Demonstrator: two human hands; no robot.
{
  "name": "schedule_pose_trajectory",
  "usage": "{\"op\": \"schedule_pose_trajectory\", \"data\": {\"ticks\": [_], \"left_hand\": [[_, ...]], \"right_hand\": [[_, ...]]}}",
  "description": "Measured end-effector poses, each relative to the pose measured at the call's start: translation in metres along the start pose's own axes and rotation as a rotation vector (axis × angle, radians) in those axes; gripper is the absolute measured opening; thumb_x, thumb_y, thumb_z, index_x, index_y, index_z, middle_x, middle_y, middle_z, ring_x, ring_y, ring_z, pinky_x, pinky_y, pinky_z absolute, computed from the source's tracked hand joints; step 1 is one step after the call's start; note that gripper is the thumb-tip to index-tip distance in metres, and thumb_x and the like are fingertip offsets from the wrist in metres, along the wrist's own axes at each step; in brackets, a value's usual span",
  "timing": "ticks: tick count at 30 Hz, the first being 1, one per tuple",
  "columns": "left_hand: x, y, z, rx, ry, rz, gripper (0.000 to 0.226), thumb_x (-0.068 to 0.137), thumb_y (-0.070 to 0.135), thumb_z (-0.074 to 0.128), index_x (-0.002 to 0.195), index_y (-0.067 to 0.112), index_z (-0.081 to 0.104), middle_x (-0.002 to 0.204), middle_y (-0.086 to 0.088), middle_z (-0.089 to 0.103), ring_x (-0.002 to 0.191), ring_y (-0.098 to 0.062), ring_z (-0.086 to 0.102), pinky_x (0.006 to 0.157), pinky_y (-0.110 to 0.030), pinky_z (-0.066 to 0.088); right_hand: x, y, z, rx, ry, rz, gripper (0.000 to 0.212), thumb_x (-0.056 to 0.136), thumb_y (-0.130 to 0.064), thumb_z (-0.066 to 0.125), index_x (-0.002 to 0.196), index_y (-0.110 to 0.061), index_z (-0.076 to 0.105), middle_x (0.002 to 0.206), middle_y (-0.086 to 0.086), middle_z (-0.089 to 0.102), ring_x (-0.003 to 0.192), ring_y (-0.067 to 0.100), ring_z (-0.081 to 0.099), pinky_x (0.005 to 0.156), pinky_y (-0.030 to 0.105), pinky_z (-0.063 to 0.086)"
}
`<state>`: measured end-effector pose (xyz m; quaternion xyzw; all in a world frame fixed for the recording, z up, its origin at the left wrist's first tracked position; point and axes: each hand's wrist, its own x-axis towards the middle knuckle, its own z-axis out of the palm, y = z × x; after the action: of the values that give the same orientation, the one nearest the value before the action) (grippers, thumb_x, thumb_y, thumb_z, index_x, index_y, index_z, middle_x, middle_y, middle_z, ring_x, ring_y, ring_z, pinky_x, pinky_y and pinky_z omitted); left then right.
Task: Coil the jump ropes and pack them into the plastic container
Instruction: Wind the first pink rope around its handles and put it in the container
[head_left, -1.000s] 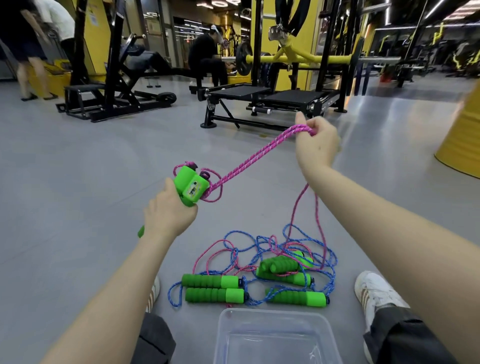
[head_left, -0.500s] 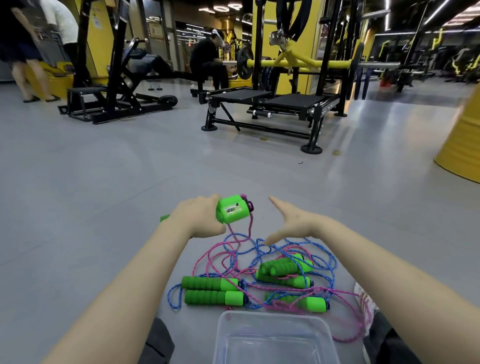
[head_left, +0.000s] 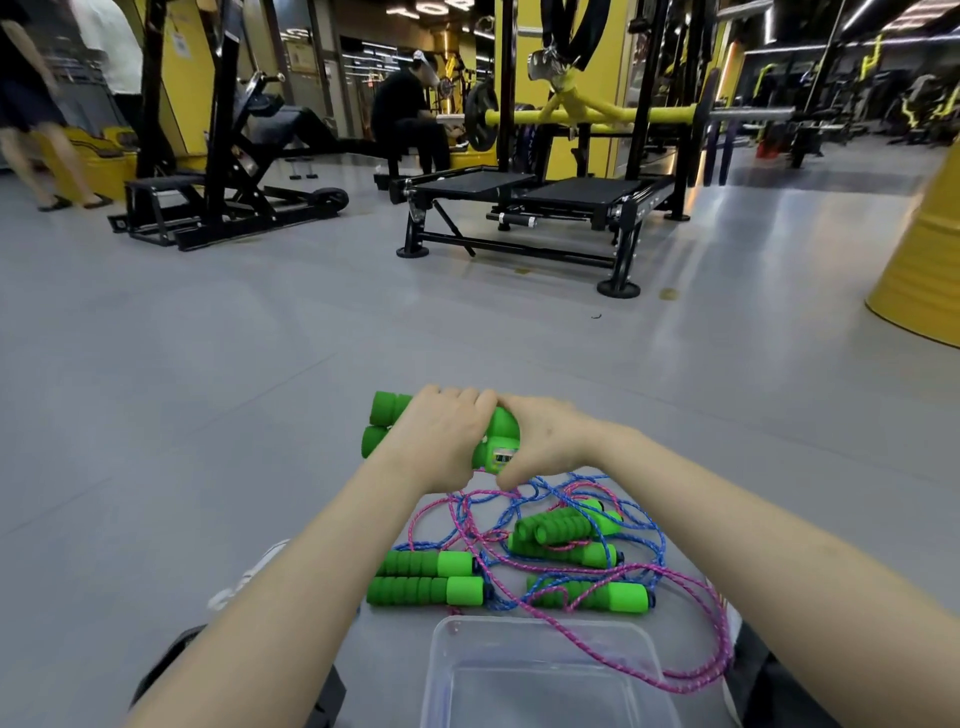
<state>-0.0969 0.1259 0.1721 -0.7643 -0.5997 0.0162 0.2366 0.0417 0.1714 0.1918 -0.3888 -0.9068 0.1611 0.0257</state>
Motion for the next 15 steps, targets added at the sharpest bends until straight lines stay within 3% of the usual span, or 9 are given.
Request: {"op": "schedule_pose_trajectory", "data": {"ticks": [6, 9, 11, 13, 15], "left_hand": [[-0.005, -0.004, 0.007, -0.123, 0.059, -0.038, 0.047, 0.073, 0.043, 0.059, 0.110, 0.018, 0.045, 0.103, 0.003, 0.057, 0.094, -0.020, 0.058, 0.069, -0.028, 0.029], [-0.009, -0.012, 0.016, -0.100, 0.047, 0.003, 0.059, 0.060, 0.040, 0.067, 0.112, 0.016, 0.052, 0.091, 0.001, 0.059, 0.082, -0.023, 0.060, 0.066, -0.030, 0.034], [-0.012, -0.018, 0.014, -0.068, 0.080, -0.003, 0.053, 0.052, 0.033, 0.070, 0.100, 0.014, 0.058, 0.080, -0.001, 0.060, 0.071, -0.026, 0.062, 0.058, -0.029, 0.033], [-0.013, -0.020, 0.011, -0.086, 0.062, -0.035, 0.037, 0.068, 0.029, 0.064, 0.100, 0.013, 0.054, 0.087, -0.003, 0.061, 0.080, -0.028, 0.063, 0.059, -0.028, 0.029], [-0.015, -0.019, 0.010, -0.101, 0.008, -0.054, 0.030, 0.080, 0.030, 0.055, 0.105, 0.015, 0.047, 0.099, 0.000, 0.060, 0.092, -0.025, 0.060, 0.061, -0.028, 0.028]], "right_hand": [[0.002, 0.000, 0.012, -0.141, 0.147, -0.052, 0.053, 0.062, -0.034, 0.072, 0.103, -0.014, 0.045, 0.099, 0.003, 0.057, 0.081, 0.024, 0.051, 0.064, 0.029, 0.036], [0.002, 0.005, 0.013, -0.179, 0.153, -0.050, 0.051, 0.061, -0.035, 0.072, 0.098, -0.016, 0.043, 0.091, 0.001, 0.053, 0.078, 0.023, 0.049, 0.063, 0.029, 0.034], [0.000, 0.012, 0.012, -0.141, 0.136, -0.018, 0.050, 0.061, -0.034, 0.073, 0.096, -0.015, 0.043, 0.088, 0.000, 0.050, 0.079, 0.024, 0.050, 0.062, 0.030, 0.034], [-0.001, 0.019, 0.014, -0.116, 0.113, -0.017, 0.055, 0.059, -0.038, 0.073, 0.102, -0.017, 0.044, 0.091, 0.001, 0.051, 0.090, 0.025, 0.049, 0.069, 0.030, 0.036], [-0.001, 0.022, 0.012, -0.098, 0.058, -0.017, 0.078, 0.056, -0.048, 0.071, 0.124, -0.023, 0.042, 0.110, 0.005, 0.051, 0.115, 0.026, 0.039, 0.093, 0.035, 0.034]]}}
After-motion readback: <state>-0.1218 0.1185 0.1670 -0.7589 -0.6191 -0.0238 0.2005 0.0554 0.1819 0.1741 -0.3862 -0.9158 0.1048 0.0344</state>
